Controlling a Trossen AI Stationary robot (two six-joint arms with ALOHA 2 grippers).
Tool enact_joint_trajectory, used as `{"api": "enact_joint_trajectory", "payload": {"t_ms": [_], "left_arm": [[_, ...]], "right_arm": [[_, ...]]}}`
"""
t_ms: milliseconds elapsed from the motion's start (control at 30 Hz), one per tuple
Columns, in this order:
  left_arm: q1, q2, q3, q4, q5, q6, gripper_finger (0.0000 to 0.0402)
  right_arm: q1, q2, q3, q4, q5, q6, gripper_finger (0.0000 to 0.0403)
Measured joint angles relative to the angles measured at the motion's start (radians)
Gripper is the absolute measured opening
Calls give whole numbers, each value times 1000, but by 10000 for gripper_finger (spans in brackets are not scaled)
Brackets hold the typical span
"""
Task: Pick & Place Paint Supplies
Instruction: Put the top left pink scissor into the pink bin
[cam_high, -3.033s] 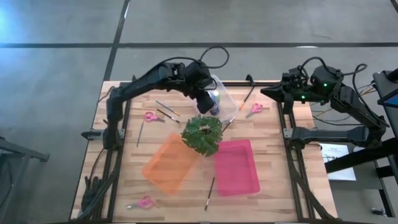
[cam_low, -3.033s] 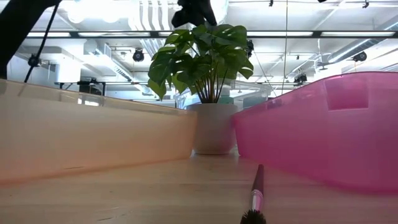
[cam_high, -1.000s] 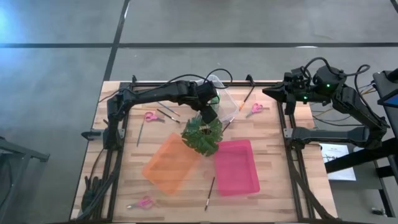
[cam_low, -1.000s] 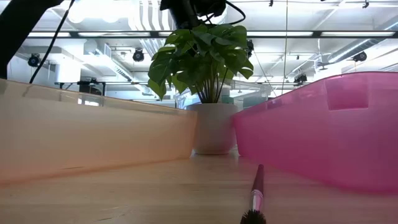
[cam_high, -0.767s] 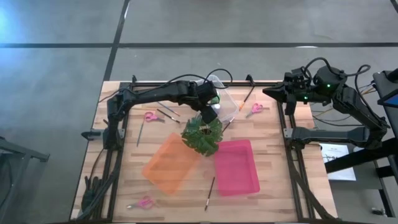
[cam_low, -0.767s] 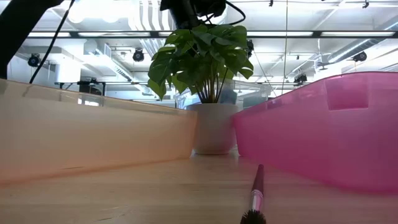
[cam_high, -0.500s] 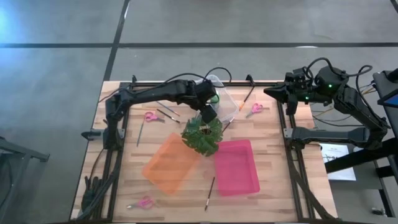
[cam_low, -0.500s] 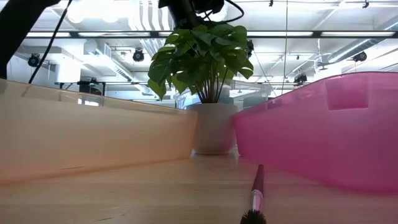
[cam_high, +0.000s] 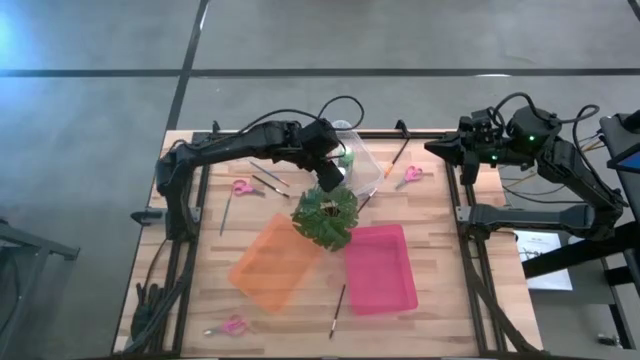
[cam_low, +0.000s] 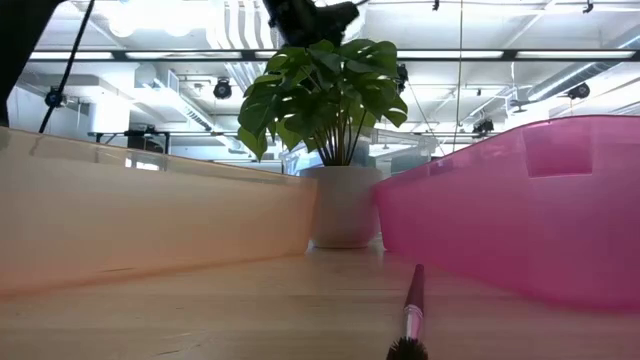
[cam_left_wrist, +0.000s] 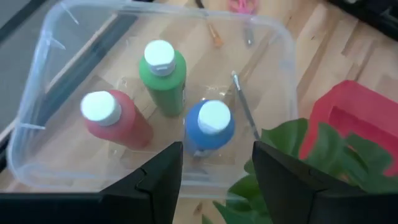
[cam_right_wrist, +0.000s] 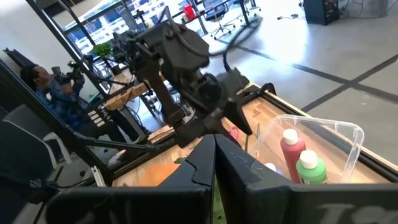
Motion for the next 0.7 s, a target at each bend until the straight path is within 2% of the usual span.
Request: {"api": "enact_joint_trajectory", "payload": {"t_ms": [267,600,700], "left_arm": [[0,-111,0,-66,14,55,204],[0,-236,0,-388,-10,53,205],[0,-242,0,-514,-9,84,205]], "right_arm": [[0,-1,0,2,-7,-17,8],[0,-18,0,43,-12,-39,8],[0,-13,0,43,-53,-8,9]]}}
